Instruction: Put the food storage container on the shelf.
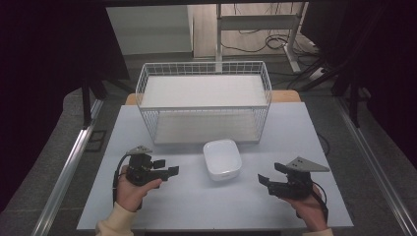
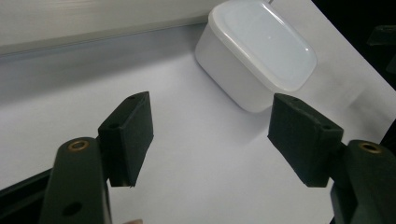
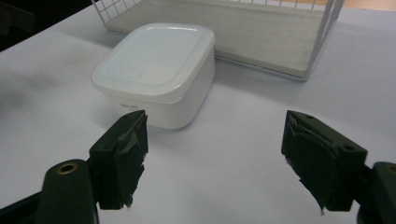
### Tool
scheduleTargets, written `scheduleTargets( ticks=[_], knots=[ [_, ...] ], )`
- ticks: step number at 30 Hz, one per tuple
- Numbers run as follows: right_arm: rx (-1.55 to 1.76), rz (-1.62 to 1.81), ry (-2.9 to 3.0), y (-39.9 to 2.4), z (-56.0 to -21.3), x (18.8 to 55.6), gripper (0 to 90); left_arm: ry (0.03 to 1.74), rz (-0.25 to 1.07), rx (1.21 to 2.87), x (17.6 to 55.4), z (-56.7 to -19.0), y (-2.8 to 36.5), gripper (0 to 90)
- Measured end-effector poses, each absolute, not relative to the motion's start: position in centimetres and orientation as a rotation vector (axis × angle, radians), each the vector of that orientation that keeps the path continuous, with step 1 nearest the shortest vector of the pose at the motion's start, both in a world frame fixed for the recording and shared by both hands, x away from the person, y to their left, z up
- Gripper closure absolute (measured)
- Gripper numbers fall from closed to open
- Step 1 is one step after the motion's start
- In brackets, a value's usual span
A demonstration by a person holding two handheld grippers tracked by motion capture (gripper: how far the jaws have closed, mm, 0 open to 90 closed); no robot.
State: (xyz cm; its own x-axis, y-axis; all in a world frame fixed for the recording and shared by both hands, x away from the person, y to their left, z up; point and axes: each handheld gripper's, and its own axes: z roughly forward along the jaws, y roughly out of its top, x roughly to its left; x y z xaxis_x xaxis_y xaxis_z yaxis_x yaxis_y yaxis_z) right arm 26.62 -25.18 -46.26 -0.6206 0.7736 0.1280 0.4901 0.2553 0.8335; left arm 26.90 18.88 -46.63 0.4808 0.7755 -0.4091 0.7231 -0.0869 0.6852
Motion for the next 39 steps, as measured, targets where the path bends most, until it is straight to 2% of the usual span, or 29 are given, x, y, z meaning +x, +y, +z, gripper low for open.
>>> scheduleTargets(
  ticks=[15,23,39],
  knots=[
    [1.205,1.332,2.331,-22.4,-44.4,29.3,29.1,1.275,-0.041,1.779,29.3,-46.9,17.0,28.5],
    [1.213,1.339,2.365,-20.6,-43.9,31.0,31.2,1.299,-0.011,1.744,30.1,-46.9,16.8,29.6],
    [1.355,1.360,2.394,-19.2,-45.3,34.8,33.9,1.290,-0.091,1.762,32.3,-47.0,13.1,29.3]
  ],
)
